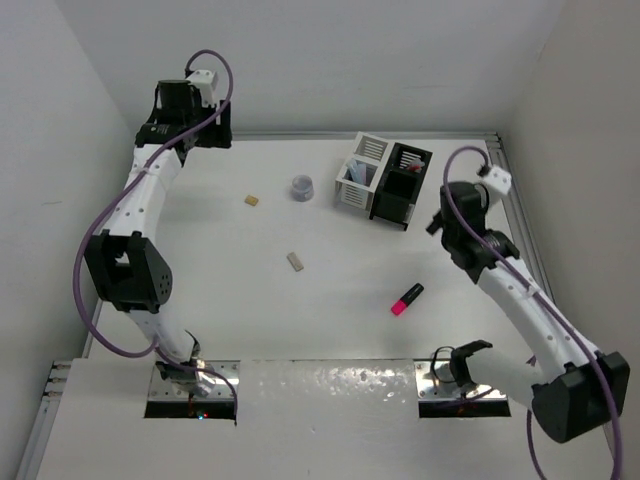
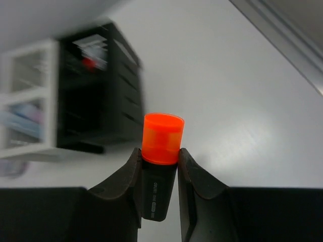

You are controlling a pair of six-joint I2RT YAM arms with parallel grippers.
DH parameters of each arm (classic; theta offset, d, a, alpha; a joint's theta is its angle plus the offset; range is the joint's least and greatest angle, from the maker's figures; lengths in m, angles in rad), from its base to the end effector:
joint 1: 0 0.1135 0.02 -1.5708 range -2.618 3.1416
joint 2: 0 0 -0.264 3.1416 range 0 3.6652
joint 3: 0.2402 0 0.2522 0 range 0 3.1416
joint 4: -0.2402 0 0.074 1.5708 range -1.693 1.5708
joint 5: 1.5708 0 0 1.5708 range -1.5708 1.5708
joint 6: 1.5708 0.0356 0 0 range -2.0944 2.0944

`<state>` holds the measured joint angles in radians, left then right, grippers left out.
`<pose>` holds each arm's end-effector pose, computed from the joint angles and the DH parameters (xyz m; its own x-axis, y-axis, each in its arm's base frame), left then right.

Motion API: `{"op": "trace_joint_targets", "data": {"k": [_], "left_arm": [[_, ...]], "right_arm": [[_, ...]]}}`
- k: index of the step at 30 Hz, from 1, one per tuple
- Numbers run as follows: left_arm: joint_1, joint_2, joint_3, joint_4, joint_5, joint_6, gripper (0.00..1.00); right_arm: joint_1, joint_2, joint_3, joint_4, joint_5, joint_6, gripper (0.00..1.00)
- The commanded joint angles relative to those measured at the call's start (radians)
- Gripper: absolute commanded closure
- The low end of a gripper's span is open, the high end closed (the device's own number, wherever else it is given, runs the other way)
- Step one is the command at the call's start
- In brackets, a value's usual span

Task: Sort the stationery into containers
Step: Pick up the pen from the center of the board, then place the pen in the storage box.

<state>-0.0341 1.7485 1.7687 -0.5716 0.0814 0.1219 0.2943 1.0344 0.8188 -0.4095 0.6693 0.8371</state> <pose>0.4033 -0.0167 0.3809 -0.5071 0.1386 -0.8507 0.1661 0.9842 0.0613 0.2168 0.0426 0.2870 -0.1863 0.5522 -0.8126 0.5860 0.7264 0.3592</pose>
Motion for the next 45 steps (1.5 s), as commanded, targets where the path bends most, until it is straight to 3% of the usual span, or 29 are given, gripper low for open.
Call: {"op": "trace_joint_targets", "data": {"k": [1,3,7,11,14,28,34,40,43,44,45], "left_arm": [[0.033,0.019,0.018,-0.002,0.038,-0.01,0.29],[0.06,0.028,0.017,-0.008,0.038,-0.013,0.29],[0.091,0.042,0.014,-0.025,0.047,-0.028,0.3],[0.115,0.042,0.006,-0.037,0.063,-0.036,0.3],[0.129,0.052,0.0,-0.04,0.073,-0.034,0.3],[0.174,0.088,-0.006,-0.033,0.139,-0.059,0.3],[0.177,0.063,-0.008,-0.037,0.138,-0.067,0.3],[0.181,0.036,0.006,-0.063,0.088,-0.047,0.29],[0.18,0.036,0.014,-0.056,0.038,-0.038,0.29],[0.178,0.037,0.018,-0.057,0.031,-0.019,0.29],[0.177,0.037,0.029,-0.063,0.017,-0.007,0.29]], "right_arm": [[0.117,0.101,0.134,0.371,0.081,-0.341,1.0],[0.187,0.209,0.184,0.579,-0.006,-0.503,1.0],[0.236,0.421,0.278,0.779,-0.196,-0.665,1.0],[0.243,0.596,0.405,0.807,-0.361,-0.768,1.0],[0.235,0.68,0.424,0.839,-0.381,-0.825,1.0],[0.14,0.763,0.393,0.988,-0.502,-0.86,1.0],[0.068,0.825,0.289,1.201,-0.627,-0.758,1.0],[0.04,0.843,0.106,1.558,-0.692,-0.771,1.0],[0.02,0.839,0.072,1.571,-0.743,-0.73,1.0],[0.02,0.84,0.068,1.572,-0.752,-0.725,0.99],[0.014,0.845,0.066,1.559,-0.775,-0.725,0.8]]}}
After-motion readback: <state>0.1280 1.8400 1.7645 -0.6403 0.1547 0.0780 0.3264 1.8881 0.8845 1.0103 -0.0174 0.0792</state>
